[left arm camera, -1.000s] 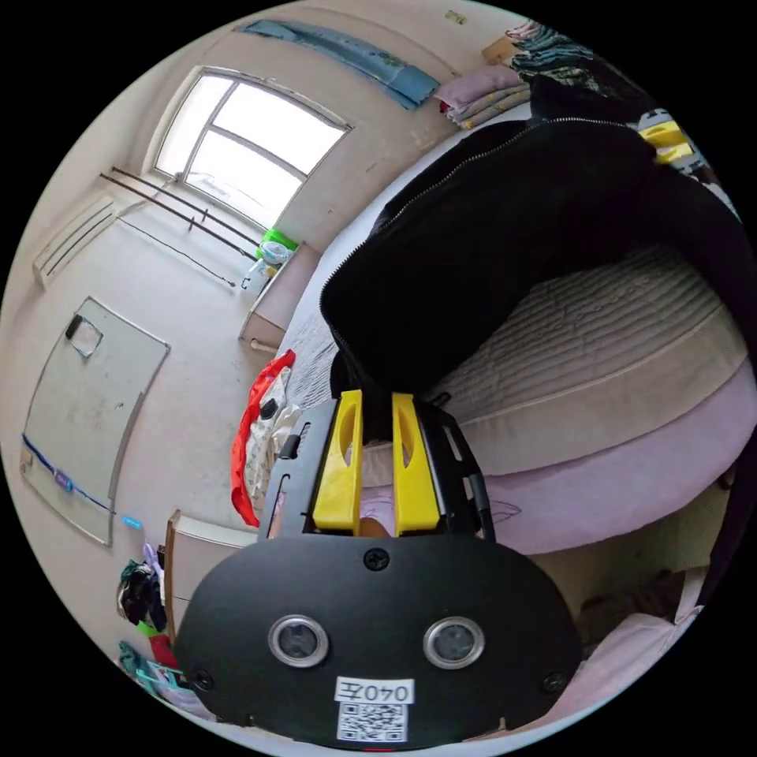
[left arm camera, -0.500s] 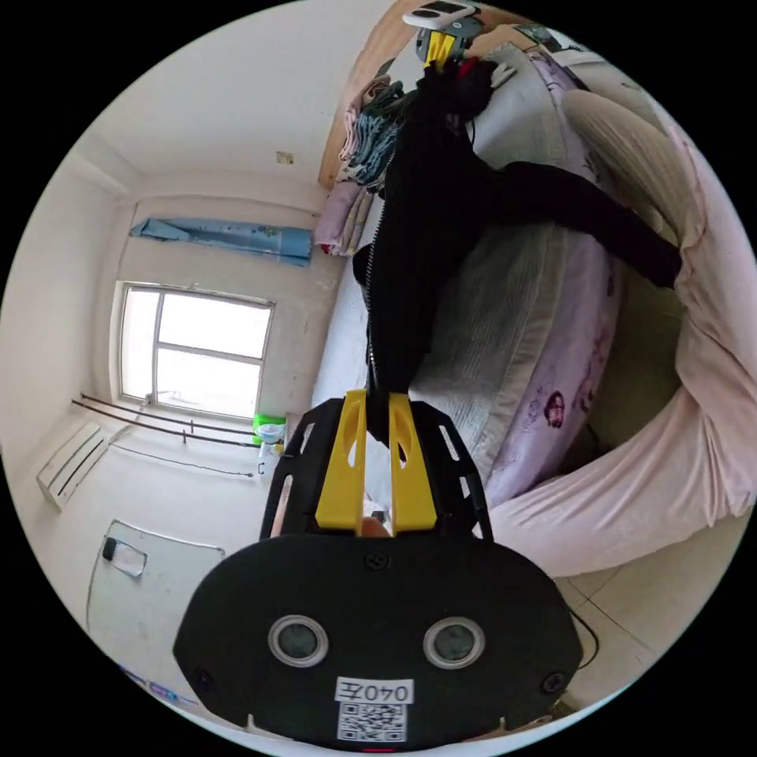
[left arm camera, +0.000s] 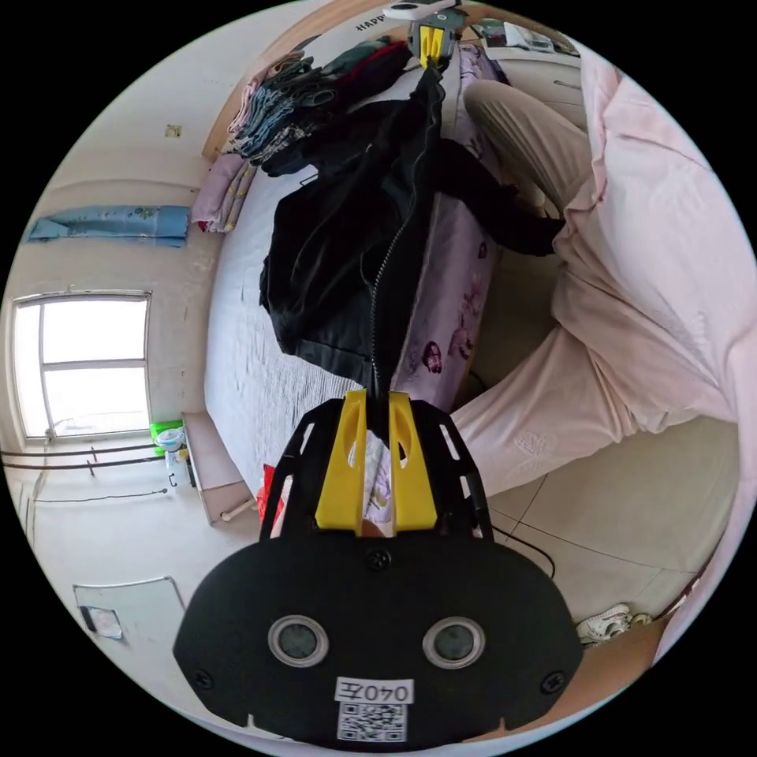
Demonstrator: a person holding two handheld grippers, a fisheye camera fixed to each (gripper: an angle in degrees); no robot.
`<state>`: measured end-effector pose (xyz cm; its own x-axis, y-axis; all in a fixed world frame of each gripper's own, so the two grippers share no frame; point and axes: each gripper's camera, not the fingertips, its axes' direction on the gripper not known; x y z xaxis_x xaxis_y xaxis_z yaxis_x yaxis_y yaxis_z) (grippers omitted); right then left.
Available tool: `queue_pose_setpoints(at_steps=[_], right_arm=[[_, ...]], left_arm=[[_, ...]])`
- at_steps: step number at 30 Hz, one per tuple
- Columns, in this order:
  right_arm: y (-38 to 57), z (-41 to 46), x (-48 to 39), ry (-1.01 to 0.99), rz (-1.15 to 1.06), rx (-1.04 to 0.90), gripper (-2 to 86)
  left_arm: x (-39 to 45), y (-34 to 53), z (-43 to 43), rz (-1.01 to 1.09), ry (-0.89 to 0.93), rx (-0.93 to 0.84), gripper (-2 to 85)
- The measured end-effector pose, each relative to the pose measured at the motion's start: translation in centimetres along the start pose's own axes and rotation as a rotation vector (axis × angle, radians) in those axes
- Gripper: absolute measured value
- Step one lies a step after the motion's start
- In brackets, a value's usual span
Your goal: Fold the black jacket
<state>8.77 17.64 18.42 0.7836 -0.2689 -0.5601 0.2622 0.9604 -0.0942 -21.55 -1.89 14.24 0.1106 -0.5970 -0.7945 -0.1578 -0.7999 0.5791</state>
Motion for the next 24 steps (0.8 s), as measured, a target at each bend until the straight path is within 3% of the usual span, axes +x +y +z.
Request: queue_pose_setpoints(at_steps=[9,19,22,24], right_arm=[[-10.2,6.2,14.5,-0.061,-0.086,-0.066,-1.0],[-16.0,18.0,21.0,-0.348,-0.003,-0.156,-0.5],[-15.1,18.4,22.3,-0.4,0.06,-0.145,1.0],[-14.0,17.9,23.9,-0.433,0.137,-0.142,5.6]], left_arm=[[-14.4,-7.0,12.5,-0.103,-0.036,-0.273,-1.4],[-17.3,-11.6,24.9,-0.142,0.048,-0.404,-1.1],[-19.1,-10.8,25.9,-0.338,0.043,-0.384,1.5],[-22.4,-7.2,26.6,-0.609,0.132,-0.384,3.3]])
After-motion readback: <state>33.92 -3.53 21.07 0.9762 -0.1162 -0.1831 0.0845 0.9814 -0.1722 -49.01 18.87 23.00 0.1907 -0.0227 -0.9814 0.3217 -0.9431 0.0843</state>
